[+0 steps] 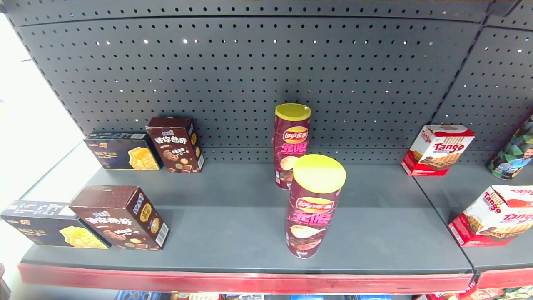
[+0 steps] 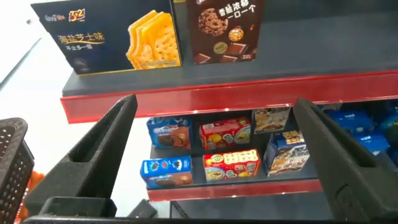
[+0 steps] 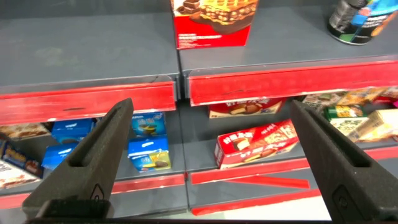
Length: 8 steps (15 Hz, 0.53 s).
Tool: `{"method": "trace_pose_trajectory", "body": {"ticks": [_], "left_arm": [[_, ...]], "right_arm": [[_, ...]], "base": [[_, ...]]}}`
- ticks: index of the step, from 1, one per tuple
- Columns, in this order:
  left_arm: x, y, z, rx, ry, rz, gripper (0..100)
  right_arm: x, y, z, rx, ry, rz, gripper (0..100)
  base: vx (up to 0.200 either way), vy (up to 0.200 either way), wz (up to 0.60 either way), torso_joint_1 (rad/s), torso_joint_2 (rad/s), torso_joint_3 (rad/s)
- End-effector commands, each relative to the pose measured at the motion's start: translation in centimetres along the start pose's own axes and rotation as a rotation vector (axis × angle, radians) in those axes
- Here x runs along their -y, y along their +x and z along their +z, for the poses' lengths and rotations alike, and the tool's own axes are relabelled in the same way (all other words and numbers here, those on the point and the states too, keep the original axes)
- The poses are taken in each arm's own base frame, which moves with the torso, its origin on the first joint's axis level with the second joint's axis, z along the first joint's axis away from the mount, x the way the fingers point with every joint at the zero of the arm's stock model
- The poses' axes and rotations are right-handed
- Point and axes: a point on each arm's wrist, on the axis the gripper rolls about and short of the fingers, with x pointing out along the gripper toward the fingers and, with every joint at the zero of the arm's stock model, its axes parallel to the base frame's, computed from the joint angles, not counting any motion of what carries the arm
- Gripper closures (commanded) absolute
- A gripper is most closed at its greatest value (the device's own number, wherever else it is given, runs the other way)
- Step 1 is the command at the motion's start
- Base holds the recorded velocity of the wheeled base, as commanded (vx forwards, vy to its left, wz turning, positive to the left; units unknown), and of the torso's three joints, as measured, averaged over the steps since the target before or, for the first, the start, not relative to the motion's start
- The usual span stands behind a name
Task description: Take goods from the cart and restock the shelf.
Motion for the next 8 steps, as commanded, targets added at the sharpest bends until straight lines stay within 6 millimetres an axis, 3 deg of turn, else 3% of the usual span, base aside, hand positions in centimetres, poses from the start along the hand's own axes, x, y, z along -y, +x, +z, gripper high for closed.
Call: {"method": "trace_pose_trajectory", "body": {"ticks": [1, 5, 6, 7, 8], "left_arm": [[0.0, 0.0, 0.0, -0.005, -0.001, -0.002, 0], [0.0, 0.0, 0.0, -0.005, -0.013, -0.001, 0], [0.0, 0.0, 0.0, -0.006, -0.016, 0.001, 0], [0.0, 0.0, 0.0, -0.006, -0.016, 0.001, 0], [0.0, 0.0, 0.0, -0.006, -0.016, 0.001, 0]], "right_arm": [[0.0, 0.0, 0.0, -0.001, -0.001, 0.020, 0], [0.1, 0.4, 0.1, -0.053, -0.014, 0.114, 0], [0.2, 0.3, 1.2, -0.030, -0.019, 0.183, 0], [0.2, 0.1, 5.1, 0.012, -0.010, 0.208, 0], [-0.5, 2.6, 11.6, -0.045, 0.022, 0.234, 0]], "base": [[0.000, 0.000, 0.00, 0.000, 0.00, 0.000], [0.000, 0.000, 0.00, 0.000, 0.00, 0.000], [0.000, 0.000, 0.00, 0.000, 0.00, 0.000], [0.000, 0.000, 0.00, 0.000, 0.00, 0.000], [0.000, 0.000, 0.00, 0.000, 0.00, 0.000]]}}
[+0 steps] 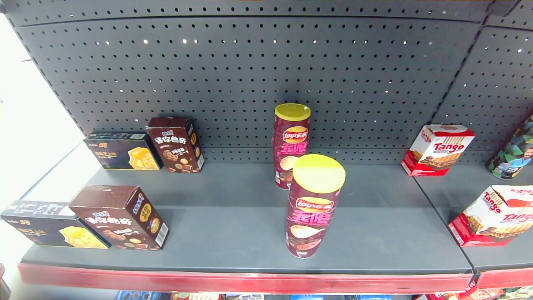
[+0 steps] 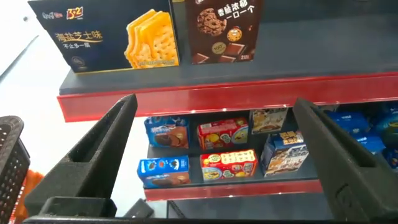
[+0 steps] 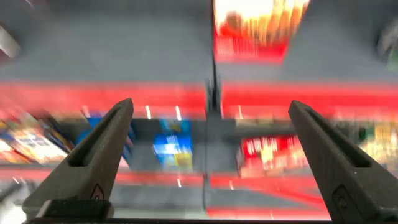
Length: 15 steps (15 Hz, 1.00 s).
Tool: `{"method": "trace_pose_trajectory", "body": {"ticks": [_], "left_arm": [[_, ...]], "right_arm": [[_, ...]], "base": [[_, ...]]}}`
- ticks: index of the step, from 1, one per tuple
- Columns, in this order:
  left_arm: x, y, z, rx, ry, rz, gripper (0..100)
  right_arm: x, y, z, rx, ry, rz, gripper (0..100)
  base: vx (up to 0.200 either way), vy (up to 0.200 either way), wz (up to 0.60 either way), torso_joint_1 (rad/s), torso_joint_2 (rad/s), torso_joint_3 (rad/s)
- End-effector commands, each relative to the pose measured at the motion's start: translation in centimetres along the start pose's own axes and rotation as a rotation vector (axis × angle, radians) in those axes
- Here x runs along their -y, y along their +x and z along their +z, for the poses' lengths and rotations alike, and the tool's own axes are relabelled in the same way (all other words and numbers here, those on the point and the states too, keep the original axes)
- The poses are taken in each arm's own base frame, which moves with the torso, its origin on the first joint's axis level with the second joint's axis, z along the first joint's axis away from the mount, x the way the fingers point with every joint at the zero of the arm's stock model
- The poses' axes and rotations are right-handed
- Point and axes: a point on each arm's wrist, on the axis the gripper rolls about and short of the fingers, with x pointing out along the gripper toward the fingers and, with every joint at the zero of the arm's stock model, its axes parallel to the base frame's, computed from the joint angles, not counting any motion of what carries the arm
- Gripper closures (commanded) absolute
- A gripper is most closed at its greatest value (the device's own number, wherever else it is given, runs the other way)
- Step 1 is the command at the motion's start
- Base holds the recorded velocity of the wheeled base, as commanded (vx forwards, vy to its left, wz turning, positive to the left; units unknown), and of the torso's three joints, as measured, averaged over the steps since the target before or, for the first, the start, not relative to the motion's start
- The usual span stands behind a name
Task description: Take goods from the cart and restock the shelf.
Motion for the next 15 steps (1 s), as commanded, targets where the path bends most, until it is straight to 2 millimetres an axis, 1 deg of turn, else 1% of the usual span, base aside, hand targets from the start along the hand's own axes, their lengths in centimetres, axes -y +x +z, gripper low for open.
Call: {"method": "trace_pose_trajectory", "body": {"ticks": [1, 2, 3, 5, 6, 8, 9, 10, 11, 15], "left_arm": [[0.0, 0.0, 0.0, -0.004, 0.000, 0.000, 0], [0.0, 0.0, 0.0, -0.004, 0.001, -0.001, 0], [0.0, 0.0, 0.0, -0.003, 0.000, -0.001, 0], [0.0, 0.0, 0.0, -0.003, -0.002, 0.001, 0], [0.0, 0.0, 0.0, -0.004, -0.002, 0.000, 0], [0.0, 0.0, 0.0, -0.004, -0.002, 0.000, 0], [0.0, 0.0, 0.0, -0.004, -0.003, 0.000, 0], [0.0, 0.0, 0.0, -0.004, -0.008, 0.002, 0], [0.0, 0.0, 0.0, -0.004, -0.008, 0.002, 0], [0.0, 0.0, 0.0, -0.004, -0.010, 0.002, 0]], "right_arm": [[-0.2, 2.7, 9.1, -0.048, 0.033, 0.069, 0], [-1.1, 5.2, 12.6, -0.079, 0.005, 0.254, 0], [-1.8, 6.9, 12.9, -0.130, -0.008, 0.318, 0], [-3.4, 9.4, 13.5, -0.144, -0.020, 0.431, 0], [-4.0, 10.0, 13.5, -0.159, -0.030, 0.464, 0], [-6.2, 11.8, 13.9, -0.217, -0.065, 0.534, 0], [-7.1, 12.3, 13.5, -0.246, -0.083, 0.554, 0], [-7.6, 12.5, 13.2, -0.269, -0.095, 0.566, 0], [-8.0, 13.3, 12.6, -0.304, -0.107, 0.556, 0], [-8.8, 14.4, 11.4, -0.373, -0.137, 0.530, 0]], "base": [[0.000, 0.000, 0.00, 0.000, 0.00, 0.000], [0.000, 0.000, 0.00, 0.000, 0.00, 0.000], [0.000, 0.000, 0.00, 0.000, 0.00, 0.000], [0.000, 0.000, 0.00, 0.000, 0.00, 0.000], [0.000, 0.000, 0.00, 0.000, 0.00, 0.000], [0.000, 0.000, 0.00, 0.000, 0.00, 0.000], [0.000, 0.000, 0.00, 0.000, 0.00, 0.000], [0.000, 0.000, 0.00, 0.000, 0.00, 0.000], [0.000, 0.000, 0.00, 0.000, 0.00, 0.000], [0.000, 0.000, 0.00, 0.000, 0.00, 0.000]]}}
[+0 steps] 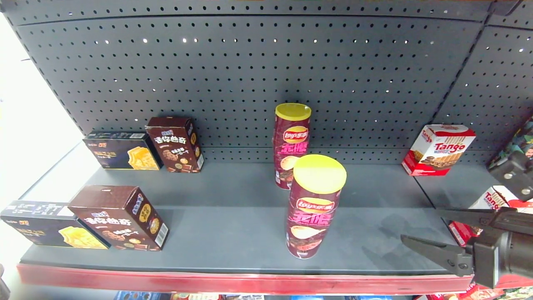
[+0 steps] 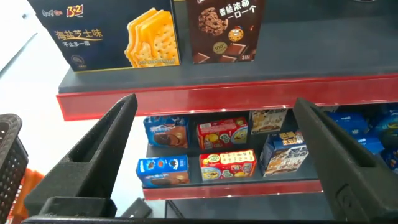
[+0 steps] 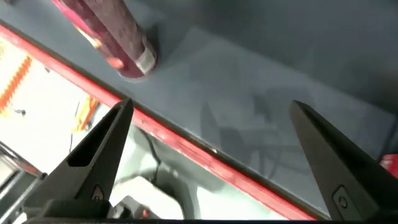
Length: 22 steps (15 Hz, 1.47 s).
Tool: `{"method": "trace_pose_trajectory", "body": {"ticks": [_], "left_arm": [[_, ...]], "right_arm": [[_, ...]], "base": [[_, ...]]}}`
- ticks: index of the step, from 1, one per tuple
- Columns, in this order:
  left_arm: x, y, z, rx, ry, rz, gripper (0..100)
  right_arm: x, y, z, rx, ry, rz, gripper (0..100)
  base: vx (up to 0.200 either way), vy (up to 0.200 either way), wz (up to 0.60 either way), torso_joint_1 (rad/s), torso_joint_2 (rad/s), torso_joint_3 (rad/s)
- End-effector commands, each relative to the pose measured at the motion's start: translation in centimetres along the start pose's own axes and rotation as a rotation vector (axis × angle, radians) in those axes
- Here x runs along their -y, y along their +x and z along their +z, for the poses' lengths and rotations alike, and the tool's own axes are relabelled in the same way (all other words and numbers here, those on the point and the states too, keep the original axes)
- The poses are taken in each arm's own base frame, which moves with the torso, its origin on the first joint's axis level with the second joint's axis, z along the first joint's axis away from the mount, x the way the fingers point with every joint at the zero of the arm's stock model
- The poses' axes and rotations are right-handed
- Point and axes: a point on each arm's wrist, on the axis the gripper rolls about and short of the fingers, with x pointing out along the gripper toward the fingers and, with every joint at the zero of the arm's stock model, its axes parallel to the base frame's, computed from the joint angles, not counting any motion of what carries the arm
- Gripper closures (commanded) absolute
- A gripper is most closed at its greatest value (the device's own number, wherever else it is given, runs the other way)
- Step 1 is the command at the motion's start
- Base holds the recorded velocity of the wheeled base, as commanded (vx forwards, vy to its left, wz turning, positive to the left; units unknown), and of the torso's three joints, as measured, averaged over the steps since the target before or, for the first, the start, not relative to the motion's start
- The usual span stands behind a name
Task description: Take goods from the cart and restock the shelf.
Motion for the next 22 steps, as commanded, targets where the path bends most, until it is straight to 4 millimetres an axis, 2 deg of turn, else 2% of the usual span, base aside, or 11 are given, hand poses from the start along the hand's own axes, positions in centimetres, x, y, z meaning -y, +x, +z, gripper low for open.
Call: {"method": "trace_pose_trajectory", "body": {"ticks": [1, 8, 16, 22], "left_arm": [[0.0, 0.0, 0.0, -0.003, 0.001, 0.000, 0], [0.0, 0.0, 0.0, -0.003, -0.003, 0.002, 0], [0.0, 0.0, 0.0, -0.003, -0.003, 0.000, 0], [0.0, 0.0, 0.0, -0.003, -0.005, 0.002, 0]], "right_arm": [[-0.4, 2.2, 0.0, -0.064, -0.010, 0.015, 0], [-2.2, 4.8, -0.3, -0.143, -0.055, 0.104, 0], [-3.9, 7.5, 1.1, -0.152, -0.105, 0.164, 0], [-4.0, 9.7, 2.1, -0.158, -0.138, 0.148, 0]], "base": [[0.000, 0.000, 0.00, 0.000, 0.00, 0.000], [0.000, 0.000, 0.00, 0.000, 0.00, 0.000], [0.000, 0.000, 0.00, 0.000, 0.00, 0.000], [0.000, 0.000, 0.00, 0.000, 0.00, 0.000]]}}
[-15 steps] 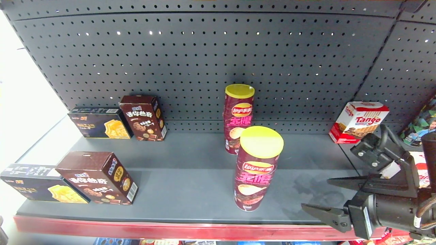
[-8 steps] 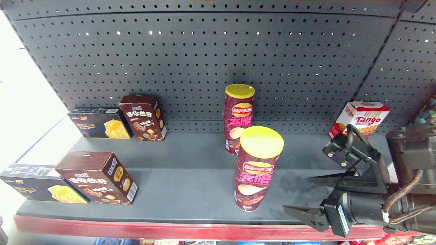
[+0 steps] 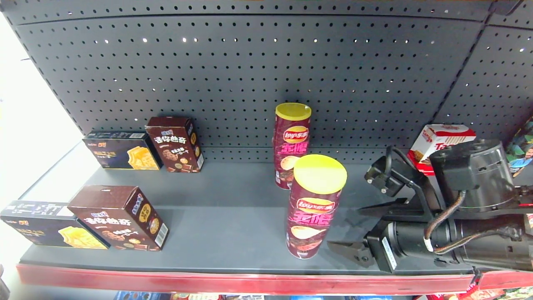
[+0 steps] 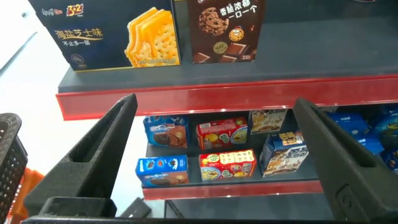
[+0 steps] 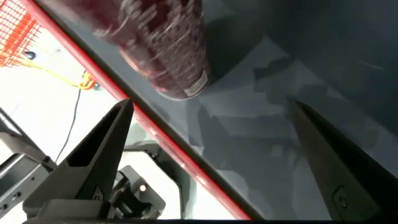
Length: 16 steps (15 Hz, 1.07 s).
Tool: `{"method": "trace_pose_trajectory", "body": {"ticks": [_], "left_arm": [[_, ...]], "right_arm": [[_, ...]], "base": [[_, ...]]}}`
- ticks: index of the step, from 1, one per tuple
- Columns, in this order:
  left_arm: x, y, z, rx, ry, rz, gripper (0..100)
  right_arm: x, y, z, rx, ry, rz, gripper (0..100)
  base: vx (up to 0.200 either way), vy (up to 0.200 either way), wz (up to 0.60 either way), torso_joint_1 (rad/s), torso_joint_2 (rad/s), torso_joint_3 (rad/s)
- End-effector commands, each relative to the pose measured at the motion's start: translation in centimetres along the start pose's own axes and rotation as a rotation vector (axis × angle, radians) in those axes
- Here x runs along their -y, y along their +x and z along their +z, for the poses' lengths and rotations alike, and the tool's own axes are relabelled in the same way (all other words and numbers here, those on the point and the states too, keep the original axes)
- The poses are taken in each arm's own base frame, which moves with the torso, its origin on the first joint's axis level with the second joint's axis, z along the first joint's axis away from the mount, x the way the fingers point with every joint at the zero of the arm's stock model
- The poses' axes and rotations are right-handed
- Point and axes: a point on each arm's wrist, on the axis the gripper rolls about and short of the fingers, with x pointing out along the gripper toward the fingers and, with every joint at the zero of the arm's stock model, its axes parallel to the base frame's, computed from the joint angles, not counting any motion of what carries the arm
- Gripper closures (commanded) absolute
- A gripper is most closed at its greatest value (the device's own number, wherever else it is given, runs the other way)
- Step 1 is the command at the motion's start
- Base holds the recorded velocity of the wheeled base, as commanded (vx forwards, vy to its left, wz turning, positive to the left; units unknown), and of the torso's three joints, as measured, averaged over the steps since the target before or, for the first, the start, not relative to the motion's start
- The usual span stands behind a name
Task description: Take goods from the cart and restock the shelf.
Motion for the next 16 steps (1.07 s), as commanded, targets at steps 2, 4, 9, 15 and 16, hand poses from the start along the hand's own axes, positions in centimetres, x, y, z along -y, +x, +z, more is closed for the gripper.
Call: {"method": "trace_pose_trajectory", "body": {"ticks": [2, 4, 9, 15, 16], "left_arm": [[0.0, 0.0, 0.0, -0.002, -0.002, 0.000, 0], [0.0, 0.0, 0.0, -0.002, -0.002, 0.000, 0], [0.0, 0.0, 0.0, -0.003, -0.002, 0.002, 0], [0.0, 0.0, 0.0, -0.003, -0.004, 0.003, 0], [0.0, 0.0, 0.0, -0.002, -0.004, 0.000, 0]], "right_arm": [[0.5, 1.0, 0.2, -0.017, 0.008, -0.016, 0], [0.8, 1.3, 0.2, -0.022, 0.015, -0.026, 0], [1.1, 1.9, 0.7, -0.018, 0.018, -0.031, 0], [1.4, 1.3, 0.4, -0.017, 0.026, -0.047, 0], [1.9, 1.2, 0.4, -0.014, 0.035, -0.062, 0]], "base": [[0.000, 0.000, 0.00, 0.000, 0.00, 0.000], [0.000, 0.000, 0.00, 0.000, 0.00, 0.000], [0.000, 0.000, 0.00, 0.000, 0.00, 0.000], [0.000, 0.000, 0.00, 0.000, 0.00, 0.000], [0.000, 0.000, 0.00, 0.000, 0.00, 0.000]]}}
